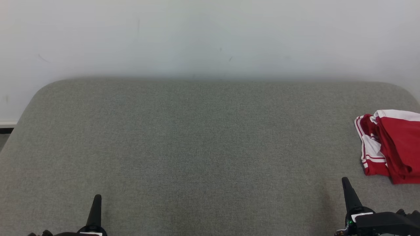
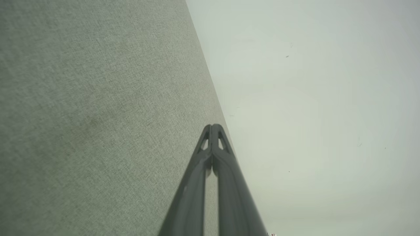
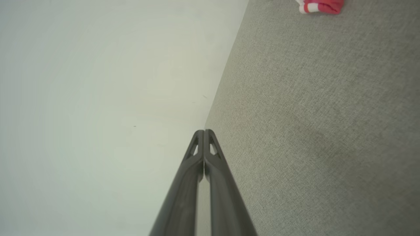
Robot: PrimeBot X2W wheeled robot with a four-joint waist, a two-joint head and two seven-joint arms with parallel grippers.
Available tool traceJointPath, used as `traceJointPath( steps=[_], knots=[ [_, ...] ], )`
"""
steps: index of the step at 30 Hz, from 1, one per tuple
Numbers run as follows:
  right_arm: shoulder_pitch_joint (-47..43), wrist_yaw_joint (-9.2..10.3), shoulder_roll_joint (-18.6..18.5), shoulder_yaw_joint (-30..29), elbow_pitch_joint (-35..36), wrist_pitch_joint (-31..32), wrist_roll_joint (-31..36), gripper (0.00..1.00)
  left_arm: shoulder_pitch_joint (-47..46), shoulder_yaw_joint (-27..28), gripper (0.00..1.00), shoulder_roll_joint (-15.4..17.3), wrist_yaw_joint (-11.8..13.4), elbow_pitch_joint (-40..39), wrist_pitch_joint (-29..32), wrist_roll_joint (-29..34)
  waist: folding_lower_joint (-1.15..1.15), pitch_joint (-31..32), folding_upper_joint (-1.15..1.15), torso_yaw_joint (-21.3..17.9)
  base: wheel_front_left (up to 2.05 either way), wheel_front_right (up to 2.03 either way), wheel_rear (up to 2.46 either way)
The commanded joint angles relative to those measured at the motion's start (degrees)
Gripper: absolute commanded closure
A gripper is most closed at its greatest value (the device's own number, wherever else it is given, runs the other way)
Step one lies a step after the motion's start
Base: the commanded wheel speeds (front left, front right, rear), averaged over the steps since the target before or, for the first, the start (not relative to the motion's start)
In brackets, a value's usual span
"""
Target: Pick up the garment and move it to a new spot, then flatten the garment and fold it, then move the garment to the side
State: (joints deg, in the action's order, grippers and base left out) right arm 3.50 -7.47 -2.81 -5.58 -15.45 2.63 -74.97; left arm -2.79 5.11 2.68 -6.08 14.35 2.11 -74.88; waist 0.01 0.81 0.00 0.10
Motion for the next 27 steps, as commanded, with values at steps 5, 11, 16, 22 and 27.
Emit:
traceJointPath(
  steps=[5, 11, 16, 22, 27],
  knots=[
    [1.2, -0.03, -0.1, -0.3, 0.8, 0.9, -3.5, 1.0, -1.6, 0.4, 1.0, 0.3, -0.5, -0.5, 0.9, -3.5, -0.01, -0.1, 0.0, 0.0, 0.0, 0.0, 0.0],
    [1.5, -0.03, -0.1, -0.4, 0.9, 1.4, -5.8, 1.0, -2.0, 0.6, 1.0, 0.3, -0.7, -0.4, 1.5, -6.0, -0.01, -0.3, 0.0, 0.0, 0.0, 0.0, 0.0],
    [1.7, -0.04, -0.1, -0.5, 1.0, 1.9, -7.9, 1.0, -2.3, 0.8, 1.0, 0.3, -0.9, -0.4, 2.0, -8.1, -0.01, -0.4, 0.0, 0.0, 0.0, 0.0, 0.0],
    [2.1, -0.04, -0.1, -0.7, 1.1, 2.5, -10.6, 1.0, -2.6, 1.0, 1.0, 0.3, -1.1, -0.4, 2.7, -10.6, -0.01, -0.5, 0.0, -0.1, 0.0, 0.0, 0.0],
    [2.4, -0.04, -0.1, -0.8, 1.3, 2.9, -12.6, 1.0, -3.1, 1.1, 1.0, 0.3, -1.2, -0.4, 3.2, -12.8, -0.01, -0.7, 0.0, -0.1, 0.0, 0.0, 0.0]
  ],
)
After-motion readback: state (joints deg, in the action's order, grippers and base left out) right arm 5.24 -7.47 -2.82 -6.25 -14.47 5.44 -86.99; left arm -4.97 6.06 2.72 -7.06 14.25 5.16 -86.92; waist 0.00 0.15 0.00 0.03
